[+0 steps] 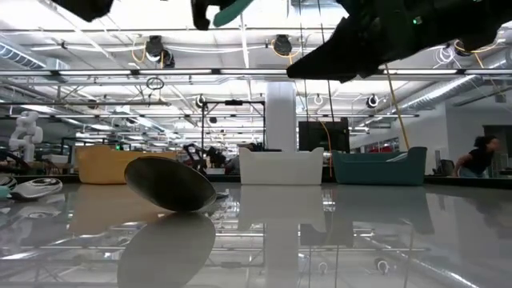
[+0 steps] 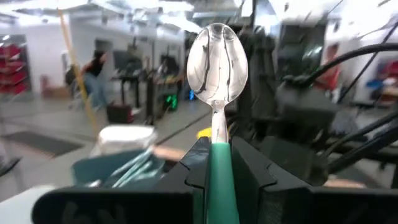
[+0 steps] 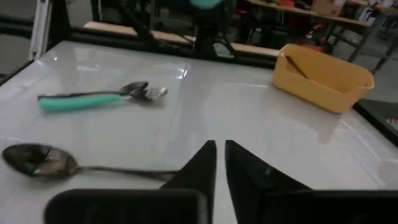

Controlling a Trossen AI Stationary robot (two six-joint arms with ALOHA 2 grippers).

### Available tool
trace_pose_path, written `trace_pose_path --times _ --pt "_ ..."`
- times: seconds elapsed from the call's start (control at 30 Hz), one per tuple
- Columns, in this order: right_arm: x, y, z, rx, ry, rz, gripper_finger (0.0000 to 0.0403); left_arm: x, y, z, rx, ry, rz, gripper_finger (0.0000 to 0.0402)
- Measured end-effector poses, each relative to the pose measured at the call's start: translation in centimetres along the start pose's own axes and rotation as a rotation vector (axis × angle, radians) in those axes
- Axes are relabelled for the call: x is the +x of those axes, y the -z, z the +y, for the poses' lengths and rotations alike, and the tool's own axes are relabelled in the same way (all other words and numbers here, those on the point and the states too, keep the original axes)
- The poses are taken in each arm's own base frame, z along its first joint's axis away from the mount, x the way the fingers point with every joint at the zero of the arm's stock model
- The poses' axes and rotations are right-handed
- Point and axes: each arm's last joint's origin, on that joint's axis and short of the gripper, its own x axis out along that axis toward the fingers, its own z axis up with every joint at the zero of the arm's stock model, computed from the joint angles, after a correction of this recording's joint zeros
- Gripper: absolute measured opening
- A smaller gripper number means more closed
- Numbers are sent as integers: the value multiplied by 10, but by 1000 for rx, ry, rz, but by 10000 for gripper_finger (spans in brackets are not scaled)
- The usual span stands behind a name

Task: Sort silverware by color (type)
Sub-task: Put the blue spoon into the white bin

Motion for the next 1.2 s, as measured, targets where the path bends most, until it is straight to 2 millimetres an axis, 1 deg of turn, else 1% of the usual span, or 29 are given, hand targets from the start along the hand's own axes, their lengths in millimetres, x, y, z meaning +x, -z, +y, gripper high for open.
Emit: trace_pose_path --times 0.2,0.27,0.37,0.43,0.5,0.6,0.73,0.93,1.1,1.2 --pt "4 -8 -7 11 -77 -78 86 7 15 -3 -72 132 -213 38" --pt "5 -9 -9 14 -110 -89 107 7 22 -3 -67 146 -277 38" --pt "6 -11 -11 20 -125 -103 136 12 32 -1 -30 139 -276 38" --pt "6 -12 -13 20 -119 -114 153 17 36 1 -33 172 -284 38" --pt "7 -12 -15 14 -112 -119 166 21 39 2 -45 215 -289 38" --pt "7 -14 -17 4 -105 -136 181 27 42 0 -55 233 -293 38" --pt "6 -17 -15 -19 -145 -175 187 33 44 -4 -32 258 -298 38" --pt "4 -24 -14 -27 -237 -243 178 36 45 -5 -21 276 -292 38" --pt "2 -27 -14 -26 -248 -267 164 37 46 -5 -12 309 -279 38" --pt "2 -27 -14 -28 -248 -272 145 37 47 -6 -8 323 -273 38"
